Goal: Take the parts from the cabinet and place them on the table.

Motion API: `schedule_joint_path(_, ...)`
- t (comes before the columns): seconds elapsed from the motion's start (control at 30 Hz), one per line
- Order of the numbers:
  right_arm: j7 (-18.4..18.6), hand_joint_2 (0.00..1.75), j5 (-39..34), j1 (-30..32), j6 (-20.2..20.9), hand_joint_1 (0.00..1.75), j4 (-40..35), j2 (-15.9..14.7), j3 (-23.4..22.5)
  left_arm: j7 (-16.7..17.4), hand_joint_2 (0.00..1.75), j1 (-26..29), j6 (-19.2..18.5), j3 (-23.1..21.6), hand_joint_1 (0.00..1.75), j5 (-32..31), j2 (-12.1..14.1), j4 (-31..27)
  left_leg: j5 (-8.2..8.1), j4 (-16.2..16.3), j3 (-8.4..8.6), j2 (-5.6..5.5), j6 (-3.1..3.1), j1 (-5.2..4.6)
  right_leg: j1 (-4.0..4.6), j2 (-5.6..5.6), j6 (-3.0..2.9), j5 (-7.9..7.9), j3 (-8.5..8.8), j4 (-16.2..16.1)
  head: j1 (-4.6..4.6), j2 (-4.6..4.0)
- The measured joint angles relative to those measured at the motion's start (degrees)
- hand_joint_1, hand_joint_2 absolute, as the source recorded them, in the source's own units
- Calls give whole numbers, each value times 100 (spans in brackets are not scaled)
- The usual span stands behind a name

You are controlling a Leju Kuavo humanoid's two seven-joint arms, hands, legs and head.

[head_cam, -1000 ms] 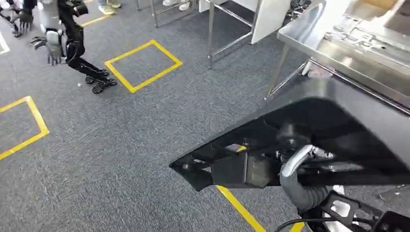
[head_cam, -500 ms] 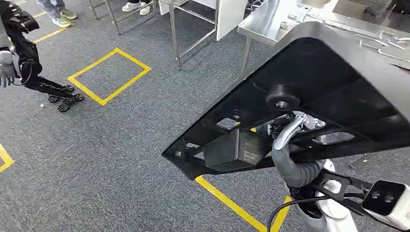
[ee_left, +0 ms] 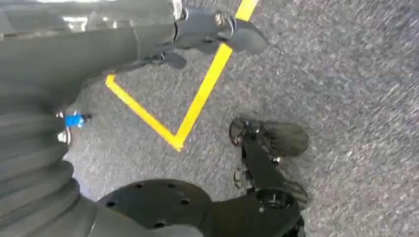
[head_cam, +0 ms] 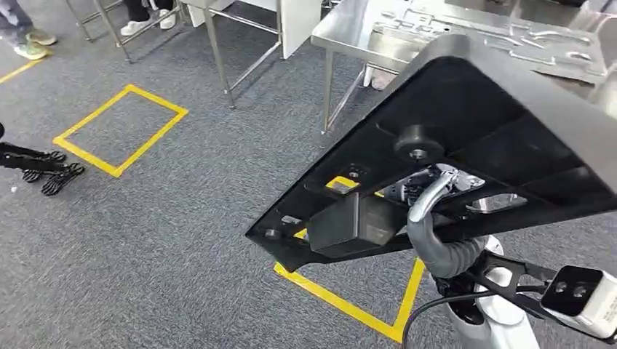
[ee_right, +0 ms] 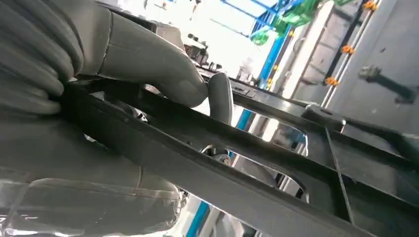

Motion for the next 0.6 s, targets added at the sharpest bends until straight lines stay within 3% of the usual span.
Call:
schedule_joint_path(0.03,0,175,-2,-4,22,175,9,0,0,2,175,-17,0,0,0,0,2,0,-14,-8,34,74,-38,-6,-9,75,-38,18,9,-33,4,0)
schedule_joint_path(0.07,0,175,-9,-3,55,175,9,0,-2,15,175,-22,0,2,0,4,7,0,-77,49,25,-99,-85,34,-72,131,-69,44,50,-79,0,0)
schedule_joint_path(0.1,-4,175,-18,-38,66,175,22,0,-2,15,175,-16,0,4,0,20,17,0,-237,273,-60,-344,-95,43,-75,192,-100,43,58,-83,-9,0)
schedule_joint_path(0.17,-9,175,-44,-49,116,175,48,17,2,28,175,5,0,20,0,37,17,2,-697,1186,-497,-531,-115,53,-74,312,-131,40,57,-80,-46,0)
schedule_joint_path(0.2,-9,175,-55,-46,155,175,63,17,2,39,175,20,2,33,0,39,17,2,-852,1625,-726,-557,-127,53,-68,381,-138,36,53,-73,-44,0)
schedule_joint_path(0.23,-9,175,-63,-41,175,175,81,17,0,46,175,37,7,42,0,42,20,2,-875,1883,-878,-559,-129,53,-65,461,-140,35,52,-61,-46,0)
schedule_joint_path(0.27,-7,175,-70,-37,184,175,96,17,0,50,175,49,13,48,0,42,28,2,-729,1833,-895,-561,-126,53,-66,549,-137,27,55,-45,-44,0)
schedule_joint_path(0.33,-7,175,-83,-36,190,175,107,17,0,50,175,41,13,63,0,44,46,0,-177,1012,-573,-606,-107,64,-72,712,-109,4,74,-13,-50,2)
schedule_joint_path(0.37,-7,175,-83,-36,197,175,109,17,0,48,175,42,11,77,0,46,48,0,110,459,-338,-762,-94,85,-75,780,-87,-14,83,9,-53,0)
schedule_joint_path(0.4,-9,175,-85,-37,205,175,116,17,0,48,175,42,13,90,0,46,59,0,84,225,-232,-1075,-65,105,-75,841,-61,-27,71,24,-50,0)
schedule_joint_path(0.47,-7,175,-90,-47,216,175,129,20,0,42,175,48,11,107,0,50,59,0,76,145,-219,-1035,-42,88,-90,967,13,-4,-5,58,-53,2)
schedule_joint_path(0.53,-7,175,-92,-39,223,175,133,20,-4,42,175,33,11,122,0,50,59,0,84,147,-210,-918,33,65,-95,1090,92,29,-21,16,-50,0)
schedule_joint_path(0.57,-7,175,-92,-37,234,175,133,20,-6,42,175,21,0,122,0,50,41,0,123,78,-186,-829,90,129,-92,1078,114,8,-23,35,-57,2)
schedule_joint_path(0.6,-11,175,-96,-56,238,175,135,20,-9,37,175,6,0,127,0,50,52,0,133,54,-173,-769,127,120,-59,749,136,-93,-80,170,-6,0)
